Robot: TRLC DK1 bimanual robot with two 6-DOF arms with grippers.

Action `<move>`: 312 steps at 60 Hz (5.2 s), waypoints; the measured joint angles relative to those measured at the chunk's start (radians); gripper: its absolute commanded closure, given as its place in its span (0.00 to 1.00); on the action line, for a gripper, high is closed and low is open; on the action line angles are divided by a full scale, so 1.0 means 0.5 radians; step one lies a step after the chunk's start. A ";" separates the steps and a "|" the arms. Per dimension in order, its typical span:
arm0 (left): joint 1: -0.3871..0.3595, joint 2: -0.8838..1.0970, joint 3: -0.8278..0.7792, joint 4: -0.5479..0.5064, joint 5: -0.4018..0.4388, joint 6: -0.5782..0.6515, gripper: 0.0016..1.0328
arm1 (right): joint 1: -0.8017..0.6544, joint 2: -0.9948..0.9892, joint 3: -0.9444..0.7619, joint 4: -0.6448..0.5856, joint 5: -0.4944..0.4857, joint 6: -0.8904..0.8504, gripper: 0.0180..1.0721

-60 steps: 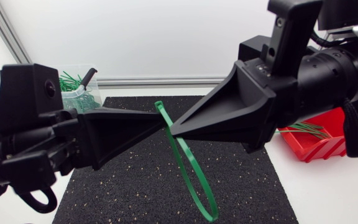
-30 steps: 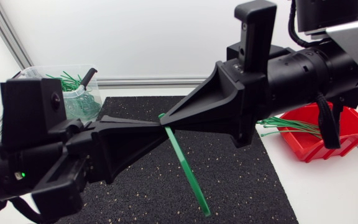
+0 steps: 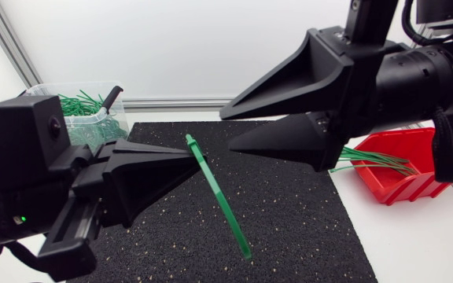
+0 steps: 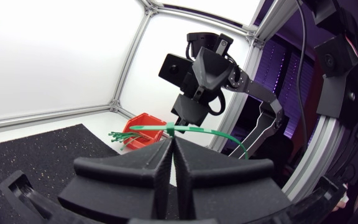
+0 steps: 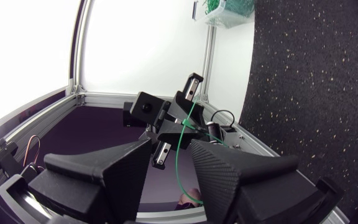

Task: Take a green cable tie from the red box, thread the tail through the head to close it, then place it in the transparent bin on the left.

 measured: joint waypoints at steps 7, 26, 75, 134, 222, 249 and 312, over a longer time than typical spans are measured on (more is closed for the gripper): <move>0.011 0.000 0.000 -0.046 -0.022 0.185 0.96 | -0.092 0.022 0.008 0.014 -0.004 -0.089 0.47; -0.146 0.000 0.000 -0.243 -0.365 0.793 0.96 | -0.105 0.243 0.066 0.014 -0.007 -0.407 0.48; -0.379 0.034 0.048 -0.372 -0.686 1.303 0.96 | 0.080 0.384 0.076 -0.152 0.060 -0.819 0.82; -0.709 0.037 0.095 -0.400 -1.036 1.317 0.96 | -0.046 0.341 0.111 -0.226 0.132 -0.893 0.46; -0.577 0.117 -0.004 -0.214 -0.922 1.135 0.96 | -0.006 0.300 0.015 -0.243 -0.016 -1.042 0.88; -0.577 0.141 -0.004 -0.214 -0.922 1.135 0.96 | -0.035 0.301 0.006 -0.265 -0.016 -1.049 0.79; -0.590 0.135 -0.004 -0.242 -0.924 1.135 0.96 | 0.048 0.317 -0.034 -0.285 0.042 -1.086 0.95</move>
